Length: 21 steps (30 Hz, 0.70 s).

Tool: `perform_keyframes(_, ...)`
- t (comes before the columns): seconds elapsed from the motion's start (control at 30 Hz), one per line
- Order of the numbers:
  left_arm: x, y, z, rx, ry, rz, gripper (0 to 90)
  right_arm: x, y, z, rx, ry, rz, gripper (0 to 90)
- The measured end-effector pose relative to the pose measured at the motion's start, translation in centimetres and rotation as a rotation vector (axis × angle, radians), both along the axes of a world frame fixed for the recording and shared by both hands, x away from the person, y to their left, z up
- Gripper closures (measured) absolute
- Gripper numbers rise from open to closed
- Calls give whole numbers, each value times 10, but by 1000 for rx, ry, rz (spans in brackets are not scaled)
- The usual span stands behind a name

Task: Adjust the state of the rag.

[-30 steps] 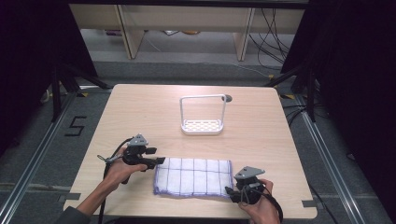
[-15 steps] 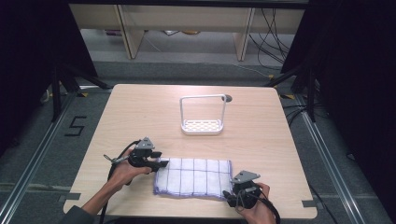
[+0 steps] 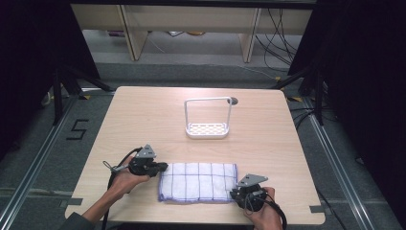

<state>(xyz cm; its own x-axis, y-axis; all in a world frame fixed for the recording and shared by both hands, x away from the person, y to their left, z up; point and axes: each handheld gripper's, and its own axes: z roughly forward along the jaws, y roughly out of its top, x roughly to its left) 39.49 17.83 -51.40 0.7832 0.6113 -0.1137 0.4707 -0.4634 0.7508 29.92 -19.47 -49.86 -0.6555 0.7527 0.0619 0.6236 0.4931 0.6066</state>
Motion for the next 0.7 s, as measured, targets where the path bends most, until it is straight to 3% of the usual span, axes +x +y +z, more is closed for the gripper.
perform_keyframes(0.07,-3,2,0,5,0,-7,858,0,-1,1,-10,13,6,846)
perform_keyframes(0.1,-5,3,0,-8,8,-8,858,2,-1,0,-13,-10,17,849)
perform_keyframes(0.13,-8,5,0,-7,7,-10,859,2,-2,1,-7,6,15,851)
perform_keyframes(0.2,-14,6,0,-20,4,-7,860,7,-3,0,4,-11,25,854)
perform_keyframes(0.23,-18,7,1,-21,3,-8,861,8,-4,2,-8,3,26,855)
perform_keyframes(0.33,-28,10,2,-17,-27,-7,866,19,-6,5,3,-23,30,858)
perform_keyframes(0.37,-36,12,3,-47,-23,-1,866,22,-7,8,2,-19,36,859)
perform_keyframes(0.4,-36,12,3,-47,-23,-1,866,22,-7,8,2,-19,36,859)
perform_keyframes(0.47,-43,16,4,-57,-24,-2,866,30,-6,13,5,-25,34,860)
perform_keyframes(0.5,-53,18,6,-88,-17,7,867,40,-4,15,9,-43,45,860)
perform_keyframes(0.67,-72,21,8,-94,-31,2,866,60,2,24,-16,-41,63,861)
perform_keyframes(0.7,-77,19,8,-127,-20,7,865,70,6,28,-16,-47,70,860)
